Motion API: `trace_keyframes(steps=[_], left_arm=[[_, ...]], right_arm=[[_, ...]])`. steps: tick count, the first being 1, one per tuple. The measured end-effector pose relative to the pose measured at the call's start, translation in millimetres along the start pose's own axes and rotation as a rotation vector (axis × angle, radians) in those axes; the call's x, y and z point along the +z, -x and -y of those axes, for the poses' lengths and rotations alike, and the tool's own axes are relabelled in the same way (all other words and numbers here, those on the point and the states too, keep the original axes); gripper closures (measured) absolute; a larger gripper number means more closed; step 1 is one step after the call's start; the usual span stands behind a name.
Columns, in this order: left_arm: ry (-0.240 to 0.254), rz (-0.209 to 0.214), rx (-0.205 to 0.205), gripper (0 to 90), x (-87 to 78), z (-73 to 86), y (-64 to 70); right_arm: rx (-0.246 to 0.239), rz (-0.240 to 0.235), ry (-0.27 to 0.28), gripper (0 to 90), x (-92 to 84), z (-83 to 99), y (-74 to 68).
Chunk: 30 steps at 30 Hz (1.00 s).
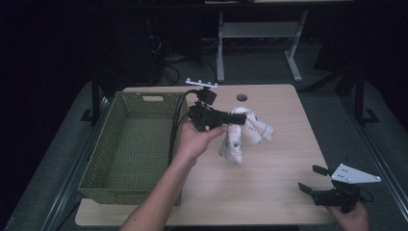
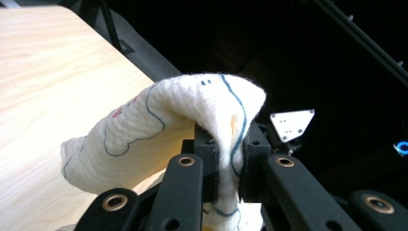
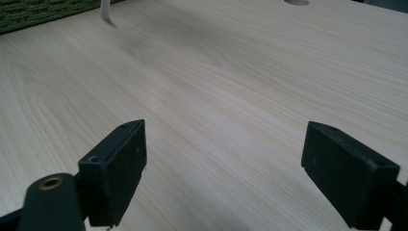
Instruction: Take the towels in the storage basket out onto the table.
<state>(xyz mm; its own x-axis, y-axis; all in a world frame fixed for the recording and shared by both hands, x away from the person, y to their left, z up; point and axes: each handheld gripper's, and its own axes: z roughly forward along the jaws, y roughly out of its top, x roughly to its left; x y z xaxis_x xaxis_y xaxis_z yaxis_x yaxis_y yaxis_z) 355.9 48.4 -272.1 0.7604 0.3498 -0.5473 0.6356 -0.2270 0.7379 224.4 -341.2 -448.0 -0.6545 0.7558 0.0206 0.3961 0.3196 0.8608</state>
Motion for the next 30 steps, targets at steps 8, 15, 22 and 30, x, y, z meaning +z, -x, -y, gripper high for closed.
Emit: trace_keyframes(steps=[8, 15, 22, 30], left_arm=[[-0.066, 0.074, 0.004, 80.9, 52.3, 16.3, 11.4], [-0.138, 0.165, 0.008, 80.5, 89.2, 34.3, 22.3], [-0.209, 0.115, -0.025, 79.5, 112.3, 53.1, -2.1], [-0.273, -0.036, -0.089, 75.6, 122.3, 71.8, -60.9]], right_arm=[[0.001, 0.006, 0.01, 15.6, -3.9, 0.5, 1.4], [0.013, 0.026, 0.019, 15.7, -10.3, 2.9, 4.8], [0.017, 0.048, 0.023, 15.7, -12.2, 4.1, 5.4], [-0.004, 0.049, 0.011, 16.0, -6.0, 3.5, 2.1]])
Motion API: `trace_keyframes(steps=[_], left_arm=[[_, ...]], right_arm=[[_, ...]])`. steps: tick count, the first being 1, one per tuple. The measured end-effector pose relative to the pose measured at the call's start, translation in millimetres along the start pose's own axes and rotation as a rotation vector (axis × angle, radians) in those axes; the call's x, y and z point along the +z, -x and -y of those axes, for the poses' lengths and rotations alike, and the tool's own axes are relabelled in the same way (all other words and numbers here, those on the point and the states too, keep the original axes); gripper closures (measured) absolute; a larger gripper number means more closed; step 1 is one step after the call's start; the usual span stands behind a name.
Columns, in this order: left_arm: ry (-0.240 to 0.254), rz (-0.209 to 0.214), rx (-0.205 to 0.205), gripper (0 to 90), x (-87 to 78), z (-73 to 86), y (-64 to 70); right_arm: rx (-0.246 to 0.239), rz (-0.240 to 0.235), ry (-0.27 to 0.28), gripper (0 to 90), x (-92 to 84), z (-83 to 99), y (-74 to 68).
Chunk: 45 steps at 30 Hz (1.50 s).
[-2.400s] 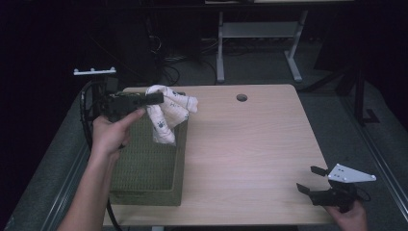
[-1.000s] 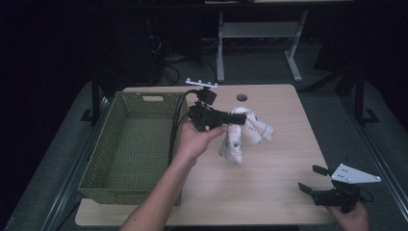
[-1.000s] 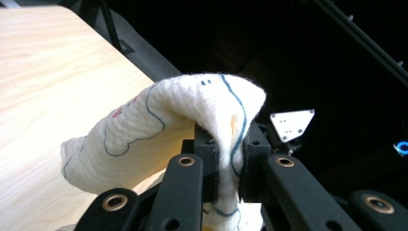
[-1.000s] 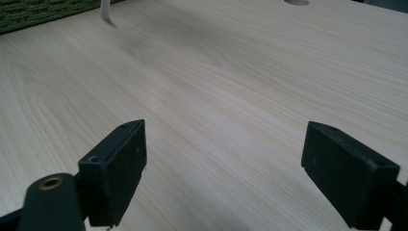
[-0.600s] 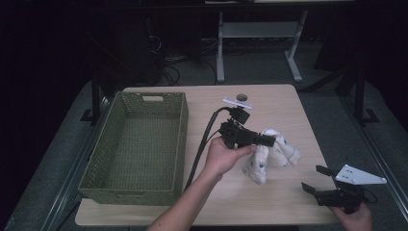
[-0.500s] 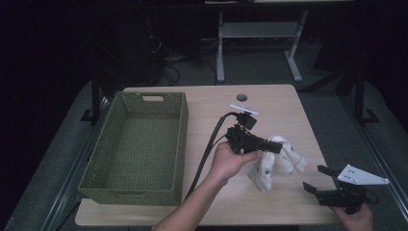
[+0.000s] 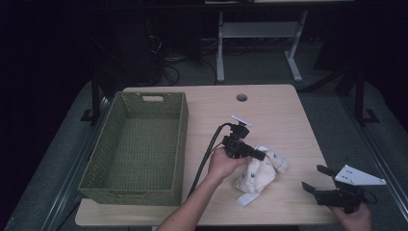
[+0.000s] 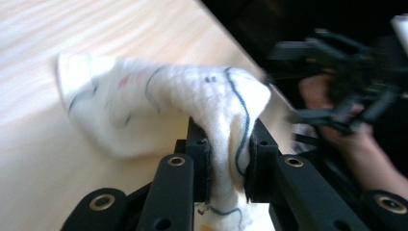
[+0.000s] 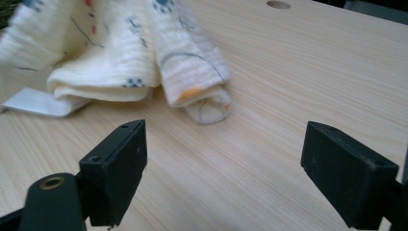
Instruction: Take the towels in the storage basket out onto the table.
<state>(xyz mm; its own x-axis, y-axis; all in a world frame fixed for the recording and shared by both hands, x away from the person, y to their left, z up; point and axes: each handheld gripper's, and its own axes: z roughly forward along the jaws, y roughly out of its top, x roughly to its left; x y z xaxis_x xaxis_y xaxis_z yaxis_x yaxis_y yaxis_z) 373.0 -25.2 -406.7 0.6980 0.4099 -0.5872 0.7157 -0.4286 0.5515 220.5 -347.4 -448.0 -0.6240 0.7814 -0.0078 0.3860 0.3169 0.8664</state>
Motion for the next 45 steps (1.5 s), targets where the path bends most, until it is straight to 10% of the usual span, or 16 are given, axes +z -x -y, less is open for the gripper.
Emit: trace_keyframes(steps=[12, 22, 34, 39, 45], left_arm=[[0.026, -0.181, -0.107, 50.2, -1.6, -3.5, -39.5], [0.11, -0.161, -0.01, 44.3, -36.8, -5.3, -5.1], [-0.035, 0.013, 0.076, 70.4, -12.2, 35.1, 35.2], [-0.12, -0.047, 0.089, 65.8, 5.7, 47.7, 30.6], [-0.09, -0.163, 0.039, 59.9, -2.8, 45.9, -0.9]], right_arm=[[-0.065, -0.072, -0.046, 26.8, 14.0, -4.6, -11.2], [-0.112, -0.165, -0.111, 60.6, 34.0, -17.7, -11.3], [-0.134, -0.242, -0.201, 79.8, 75.8, -35.3, -4.5], [-0.121, -0.208, -0.224, 75.6, 93.1, -39.5, 1.1], [-0.089, -0.191, -0.247, 70.0, 102.6, -42.8, 12.7]])
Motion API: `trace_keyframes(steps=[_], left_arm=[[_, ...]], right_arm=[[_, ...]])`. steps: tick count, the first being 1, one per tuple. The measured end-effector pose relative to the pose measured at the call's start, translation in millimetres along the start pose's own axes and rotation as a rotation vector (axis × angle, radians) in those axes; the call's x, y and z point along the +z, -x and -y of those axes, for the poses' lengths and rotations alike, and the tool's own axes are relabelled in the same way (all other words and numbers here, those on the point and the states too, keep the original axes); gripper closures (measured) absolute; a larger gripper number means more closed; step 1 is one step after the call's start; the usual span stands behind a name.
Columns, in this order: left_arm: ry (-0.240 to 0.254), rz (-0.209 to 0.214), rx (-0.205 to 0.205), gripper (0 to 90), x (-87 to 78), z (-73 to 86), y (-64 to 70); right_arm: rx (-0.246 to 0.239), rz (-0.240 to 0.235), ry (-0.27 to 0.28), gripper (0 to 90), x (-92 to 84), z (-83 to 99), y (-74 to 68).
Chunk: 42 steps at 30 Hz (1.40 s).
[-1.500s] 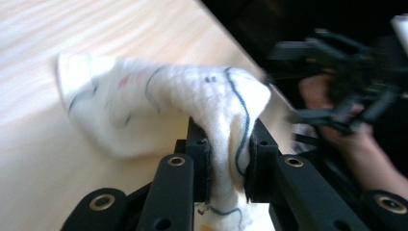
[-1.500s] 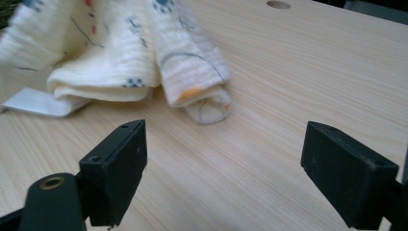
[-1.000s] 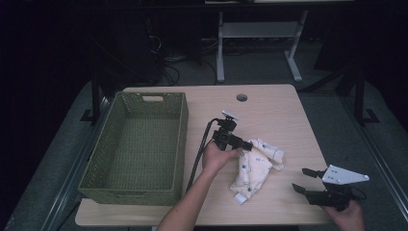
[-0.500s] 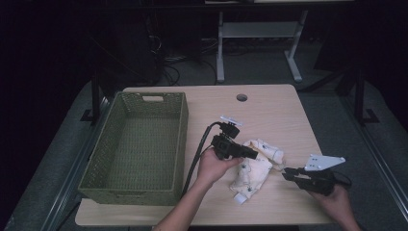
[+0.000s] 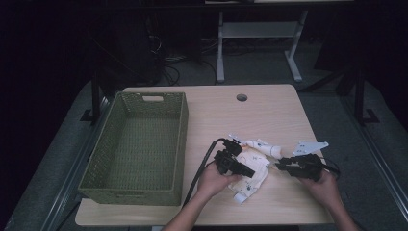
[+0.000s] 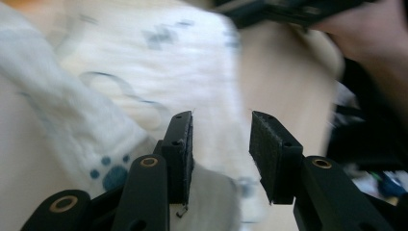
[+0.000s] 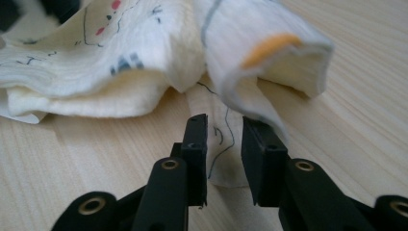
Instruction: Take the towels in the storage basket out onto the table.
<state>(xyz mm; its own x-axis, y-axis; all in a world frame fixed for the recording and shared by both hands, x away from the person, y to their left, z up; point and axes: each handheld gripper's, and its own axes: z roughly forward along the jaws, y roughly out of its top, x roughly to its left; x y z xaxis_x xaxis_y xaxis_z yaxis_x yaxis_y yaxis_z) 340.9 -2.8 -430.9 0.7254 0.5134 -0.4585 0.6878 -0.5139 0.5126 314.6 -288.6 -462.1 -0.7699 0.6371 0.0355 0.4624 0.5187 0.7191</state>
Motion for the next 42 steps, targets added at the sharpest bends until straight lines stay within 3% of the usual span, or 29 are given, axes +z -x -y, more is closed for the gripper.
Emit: trace_keyframes(steps=[3, 7, 12, 16, 25, 29, 31, 36, 38, 42], left_arm=[[0.018, -0.044, -0.045, 57.8, -4.9, -0.2, -15.6], [0.058, -0.017, -0.08, 56.3, -12.3, 3.3, -21.1], [0.029, 0.042, -0.017, 53.6, -10.9, 12.0, -5.8], [0.002, 0.094, 0.024, 51.3, -6.3, 21.5, 6.9], [-0.053, 0.1, 0.111, 45.2, 5.9, 30.7, 20.1], [-0.062, 0.132, 0.087, 43.8, 9.7, 34.4, 20.4], [-0.073, 0.109, 0.106, 43.9, 11.2, 36.0, 21.4], [-0.086, 0.047, 0.143, 51.6, 16.0, 41.2, 22.1], [-0.083, 0.038, 0.169, 59.0, 16.3, 42.1, 22.3], [-0.086, 0.022, 0.177, 75.5, 17.3, 42.4, 19.1]], right_arm=[[-0.022, -0.009, -0.032, 68.0, 5.6, -1.0, 0.6], [-0.033, -0.001, -0.056, 69.6, 10.8, -1.5, 1.2], [-0.042, 0.002, -0.064, 83.3, 10.2, -1.7, 1.9], [-0.046, -0.013, -0.083, 85.9, 4.8, 0.5, -0.1], [-0.06, -0.027, -0.089, 86.2, -15.8, 14.5, -14.9], [-0.055, -0.049, -0.071, 86.2, -30.1, 23.3, -23.1], [-0.053, -0.071, -0.055, 86.2, -37.1, 28.0, -27.6], [-0.048, -0.112, -0.043, 86.0, -47.6, 34.2, -36.3], [-0.051, -0.129, -0.03, 85.9, -51.1, 34.1, -36.2], [-0.03, -0.143, 0.003, 86.0, -56.0, 32.4, -32.7]])
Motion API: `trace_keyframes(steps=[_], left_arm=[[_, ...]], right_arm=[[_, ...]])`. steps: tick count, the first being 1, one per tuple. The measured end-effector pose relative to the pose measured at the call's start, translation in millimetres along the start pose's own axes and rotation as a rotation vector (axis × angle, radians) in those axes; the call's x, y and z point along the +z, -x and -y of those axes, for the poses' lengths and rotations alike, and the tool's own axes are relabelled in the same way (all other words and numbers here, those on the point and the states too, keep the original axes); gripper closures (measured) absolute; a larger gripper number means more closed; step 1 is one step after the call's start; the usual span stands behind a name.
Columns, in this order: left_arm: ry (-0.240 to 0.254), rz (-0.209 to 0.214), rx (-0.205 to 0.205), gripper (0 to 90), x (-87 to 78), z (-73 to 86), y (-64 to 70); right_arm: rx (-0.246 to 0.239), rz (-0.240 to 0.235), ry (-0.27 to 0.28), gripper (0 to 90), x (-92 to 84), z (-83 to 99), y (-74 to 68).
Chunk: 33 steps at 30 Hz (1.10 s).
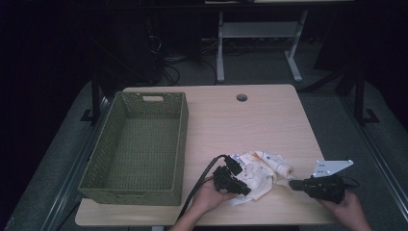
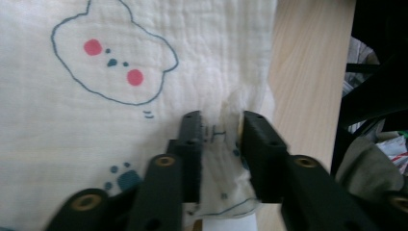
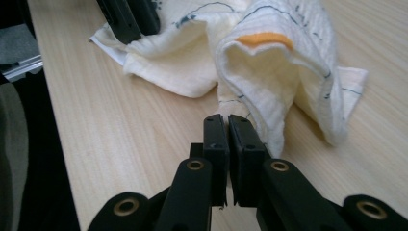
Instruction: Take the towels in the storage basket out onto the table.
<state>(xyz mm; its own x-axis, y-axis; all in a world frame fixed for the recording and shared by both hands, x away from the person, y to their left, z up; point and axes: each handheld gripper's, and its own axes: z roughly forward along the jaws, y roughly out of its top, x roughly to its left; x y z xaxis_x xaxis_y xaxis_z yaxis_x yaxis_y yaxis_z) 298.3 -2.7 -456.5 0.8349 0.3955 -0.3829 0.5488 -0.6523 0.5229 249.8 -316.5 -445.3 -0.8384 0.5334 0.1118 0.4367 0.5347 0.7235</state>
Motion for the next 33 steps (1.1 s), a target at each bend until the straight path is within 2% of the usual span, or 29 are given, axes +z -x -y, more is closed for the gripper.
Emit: trace_keyframes(steps=[3, 6, 12, 17, 20, 22, 27, 33], left_arm=[[-0.002, 0.013, -0.009, 86.5, -0.1, 0.5, -3.2], [0.005, 0.011, -0.007, 88.9, -3.1, 1.2, -4.6], [0.089, 0.019, -0.033, 89.2, -21.5, 0.9, -6.5], [0.167, 0.025, -0.067, 89.3, -38.9, -1.3, -7.8], [0.194, 0.009, -0.065, 89.3, -48.0, -3.4, -9.0], [0.229, 0.007, -0.08, 89.4, -55.1, -5.3, -10.1], [0.294, 0.018, -0.098, 89.4, -73.3, -9.7, -10.7], [0.358, -0.002, -0.106, 89.3, -88.9, -17.2, -10.1]], right_arm=[[0.003, 0.003, -0.006, 85.9, 0.0, -1.0, 1.4], [0.004, -0.011, -0.003, 85.9, -0.9, -1.8, 0.8], [0.002, -0.016, 0.006, 86.0, -9.7, -1.0, -2.7], [-0.01, -0.016, 0.041, 86.0, -24.6, -0.3, -11.0], [-0.018, -0.013, 0.057, 86.0, -32.7, -0.3, -14.8], [-0.024, -0.009, 0.069, 86.1, -39.3, -1.1, -16.8], [-0.036, 0.0, 0.105, 86.1, -55.3, -6.8, -22.6], [-0.074, 0.012, 0.139, 86.1, -71.5, -19.5, -32.7]])
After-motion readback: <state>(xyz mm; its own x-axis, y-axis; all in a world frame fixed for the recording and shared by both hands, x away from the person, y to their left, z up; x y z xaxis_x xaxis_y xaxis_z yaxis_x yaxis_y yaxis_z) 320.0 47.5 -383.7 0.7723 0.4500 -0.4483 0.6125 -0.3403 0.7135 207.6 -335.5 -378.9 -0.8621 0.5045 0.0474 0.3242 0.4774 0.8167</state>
